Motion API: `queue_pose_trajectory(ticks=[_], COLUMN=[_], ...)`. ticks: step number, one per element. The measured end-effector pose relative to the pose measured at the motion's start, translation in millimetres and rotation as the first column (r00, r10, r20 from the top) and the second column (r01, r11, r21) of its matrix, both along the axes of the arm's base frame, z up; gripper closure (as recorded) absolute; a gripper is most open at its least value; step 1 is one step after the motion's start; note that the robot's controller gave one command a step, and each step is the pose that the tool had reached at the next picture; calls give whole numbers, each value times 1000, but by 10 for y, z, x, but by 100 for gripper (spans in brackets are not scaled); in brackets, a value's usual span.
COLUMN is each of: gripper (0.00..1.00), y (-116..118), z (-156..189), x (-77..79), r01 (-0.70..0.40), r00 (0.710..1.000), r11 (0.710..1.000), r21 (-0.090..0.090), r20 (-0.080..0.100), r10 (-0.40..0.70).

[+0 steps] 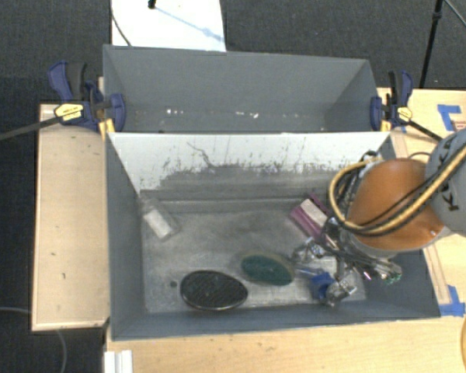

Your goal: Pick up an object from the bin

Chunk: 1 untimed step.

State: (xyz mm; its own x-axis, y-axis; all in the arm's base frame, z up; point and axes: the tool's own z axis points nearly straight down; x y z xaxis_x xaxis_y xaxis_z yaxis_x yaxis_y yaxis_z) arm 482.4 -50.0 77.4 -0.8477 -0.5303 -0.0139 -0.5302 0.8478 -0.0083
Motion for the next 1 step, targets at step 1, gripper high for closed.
queue_pose_trajectory(ticks=[1], gripper=[100], y=[-6], z=[-13], x=[-27], r01=[-1], r00=[1000], r11=[1000], r21=[0], r20=[-7], r10=[1])
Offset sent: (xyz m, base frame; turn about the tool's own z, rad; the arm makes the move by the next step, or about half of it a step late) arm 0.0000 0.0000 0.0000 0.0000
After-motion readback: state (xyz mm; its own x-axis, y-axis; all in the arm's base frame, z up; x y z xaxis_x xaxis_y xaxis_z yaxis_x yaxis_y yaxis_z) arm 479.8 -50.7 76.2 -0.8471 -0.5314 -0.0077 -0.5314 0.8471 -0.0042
